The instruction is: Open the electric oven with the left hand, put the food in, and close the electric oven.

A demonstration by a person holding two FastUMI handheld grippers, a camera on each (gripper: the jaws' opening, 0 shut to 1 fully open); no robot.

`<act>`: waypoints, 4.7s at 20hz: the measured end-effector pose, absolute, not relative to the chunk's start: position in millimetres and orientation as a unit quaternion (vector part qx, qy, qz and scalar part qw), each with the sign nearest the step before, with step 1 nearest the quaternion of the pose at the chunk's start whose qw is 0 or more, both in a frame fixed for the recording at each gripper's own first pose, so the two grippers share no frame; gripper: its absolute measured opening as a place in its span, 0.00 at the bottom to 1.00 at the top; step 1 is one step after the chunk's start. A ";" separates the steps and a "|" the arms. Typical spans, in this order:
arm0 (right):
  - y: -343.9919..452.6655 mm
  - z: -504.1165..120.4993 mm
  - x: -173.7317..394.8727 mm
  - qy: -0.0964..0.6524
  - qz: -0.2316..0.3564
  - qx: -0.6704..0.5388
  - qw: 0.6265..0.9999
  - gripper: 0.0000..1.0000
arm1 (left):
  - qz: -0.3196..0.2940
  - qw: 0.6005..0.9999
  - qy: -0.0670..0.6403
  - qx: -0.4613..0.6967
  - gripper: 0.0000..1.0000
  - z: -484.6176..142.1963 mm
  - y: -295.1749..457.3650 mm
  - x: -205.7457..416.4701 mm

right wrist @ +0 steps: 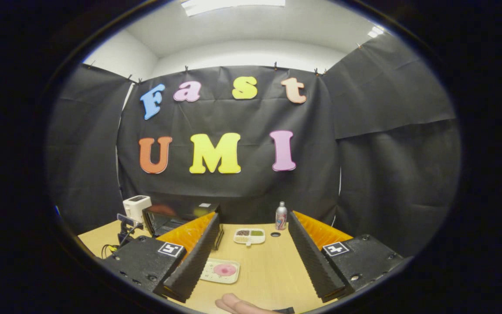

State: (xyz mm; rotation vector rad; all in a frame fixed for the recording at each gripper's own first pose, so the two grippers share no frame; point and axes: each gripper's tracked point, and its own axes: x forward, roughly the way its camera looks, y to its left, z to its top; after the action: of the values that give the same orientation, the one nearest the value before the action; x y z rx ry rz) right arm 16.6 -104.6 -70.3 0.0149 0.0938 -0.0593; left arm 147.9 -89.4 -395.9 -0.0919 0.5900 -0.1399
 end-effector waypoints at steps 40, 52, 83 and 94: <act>-53.4 -429.7 138.4 0.641 0.113 0.210 0.730 0.01 | -0.007 0.999 0.027 -0.024 0.96 -132.5 -18.5 30.6; -90.9 -360.0 111.0 0.588 0.105 0.264 0.757 0.01 | -0.002 0.999 0.025 -0.030 0.96 -124.0 5.8 5.2; 181.9 -328.8 270.9 0.431 0.125 0.378 0.810 0.04 | 0.043 0.998 0.036 -0.017 0.96 -186.0 105.0 16.3; 210.7 -335.1 344.0 0.272 -0.021 0.466 0.842 0.04 | 0.036 0.997 0.053 -0.031 0.96 -225.3 122.0 44.0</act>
State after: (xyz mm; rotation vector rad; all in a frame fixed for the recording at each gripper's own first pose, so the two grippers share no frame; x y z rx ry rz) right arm 344.0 210.7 -335.1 0.9850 0.5751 -0.0450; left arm 44.0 122.0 -225.3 -0.0616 0.1060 0.0715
